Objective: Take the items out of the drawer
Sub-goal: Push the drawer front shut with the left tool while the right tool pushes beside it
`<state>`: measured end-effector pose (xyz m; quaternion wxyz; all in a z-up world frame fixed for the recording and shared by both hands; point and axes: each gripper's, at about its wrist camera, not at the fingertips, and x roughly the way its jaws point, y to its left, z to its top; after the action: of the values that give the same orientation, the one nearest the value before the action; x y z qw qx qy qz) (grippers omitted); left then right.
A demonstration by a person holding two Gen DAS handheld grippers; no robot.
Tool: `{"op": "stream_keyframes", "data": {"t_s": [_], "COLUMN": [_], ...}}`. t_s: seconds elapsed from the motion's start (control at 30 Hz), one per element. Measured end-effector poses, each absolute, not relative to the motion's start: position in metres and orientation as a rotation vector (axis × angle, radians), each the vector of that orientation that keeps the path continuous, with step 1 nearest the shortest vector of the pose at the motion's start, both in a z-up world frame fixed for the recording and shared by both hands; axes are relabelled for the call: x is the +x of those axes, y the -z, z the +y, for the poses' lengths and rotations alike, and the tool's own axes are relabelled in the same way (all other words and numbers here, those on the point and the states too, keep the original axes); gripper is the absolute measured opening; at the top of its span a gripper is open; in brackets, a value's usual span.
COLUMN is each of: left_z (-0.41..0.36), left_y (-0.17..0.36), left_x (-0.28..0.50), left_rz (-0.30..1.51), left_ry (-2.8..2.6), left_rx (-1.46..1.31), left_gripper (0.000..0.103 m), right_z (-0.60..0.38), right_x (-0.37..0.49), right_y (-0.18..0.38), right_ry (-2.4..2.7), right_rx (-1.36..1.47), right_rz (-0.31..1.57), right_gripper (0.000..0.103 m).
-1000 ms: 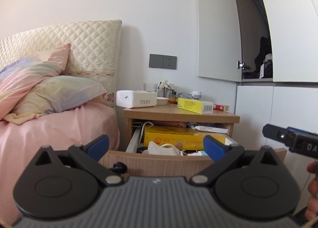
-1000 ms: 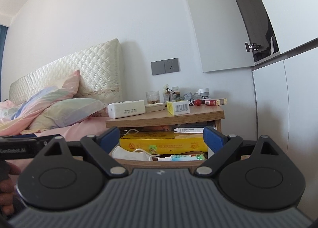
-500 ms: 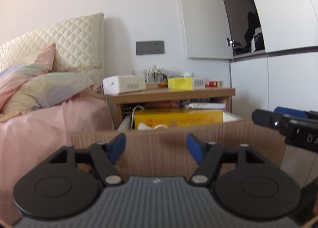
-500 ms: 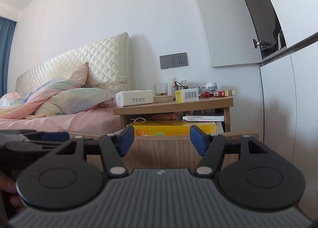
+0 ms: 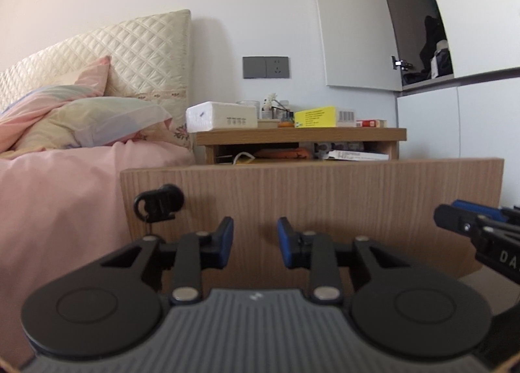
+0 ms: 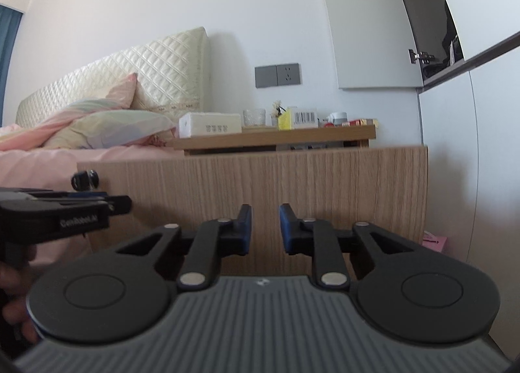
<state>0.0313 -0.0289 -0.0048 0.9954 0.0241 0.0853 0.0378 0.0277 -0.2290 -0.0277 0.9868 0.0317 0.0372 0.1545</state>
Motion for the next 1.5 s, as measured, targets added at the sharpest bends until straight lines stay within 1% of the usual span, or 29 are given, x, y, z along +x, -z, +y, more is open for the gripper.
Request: {"op": "stream_keyframes", "data": {"t_s": [0.1,0.17,0.23,0.33,0.5,0.63,0.93,1.17,1.33,1.4,1.5], "left_z": [-0.025,-0.025,-0.026,-0.029,-0.04,-0.044,-0.024,-0.018,-0.015,-0.011,-0.011], "left_y": [0.007,0.008,0.008,0.006,0.003,0.001,-0.007,-0.007,-0.003,-0.001,0.0], "left_x": [0.034,0.034,0.036,0.035,0.031,0.029,0.027,0.034,0.043,0.047,0.05], "left_rz": [0.197,0.201,0.203,0.194,0.197,0.21,0.282,0.289,0.262,0.266,0.266], "left_ry": [-0.062,-0.063,-0.066,-0.039,-0.011,-0.01,-0.034,-0.049,-0.062,-0.058,-0.048], "left_rx": [0.005,0.013,0.028,0.027,0.06,0.064,0.011,0.03,0.045,0.031,0.053], "left_gripper": [0.016,0.014,0.01,0.006,0.005,0.005,0.005,0.005,0.005,0.005,0.003], "right_z": [-0.229,-0.23,-0.232,-0.232,-0.234,-0.243,-0.258,-0.258,-0.256,-0.255,-0.251], "right_x": [0.028,0.027,0.03,0.024,0.007,0.01,0.022,0.034,0.042,0.044,0.044], "right_y": [0.032,0.031,0.026,0.022,0.022,0.019,0.009,0.012,0.019,0.02,0.02], "right_ry": [-0.304,-0.3,-0.304,-0.306,-0.293,-0.284,-0.294,-0.277,-0.292,-0.301,-0.312], "right_rx": [0.053,0.041,0.057,0.072,0.124,0.13,0.178,0.169,0.166,0.163,0.143], "right_rz": [0.093,0.092,0.106,0.115,0.136,0.13,0.158,0.173,0.173,0.172,0.162], "right_gripper": [0.013,0.013,0.012,0.011,0.011,0.011,0.011,0.011,0.011,0.008,0.008]}}
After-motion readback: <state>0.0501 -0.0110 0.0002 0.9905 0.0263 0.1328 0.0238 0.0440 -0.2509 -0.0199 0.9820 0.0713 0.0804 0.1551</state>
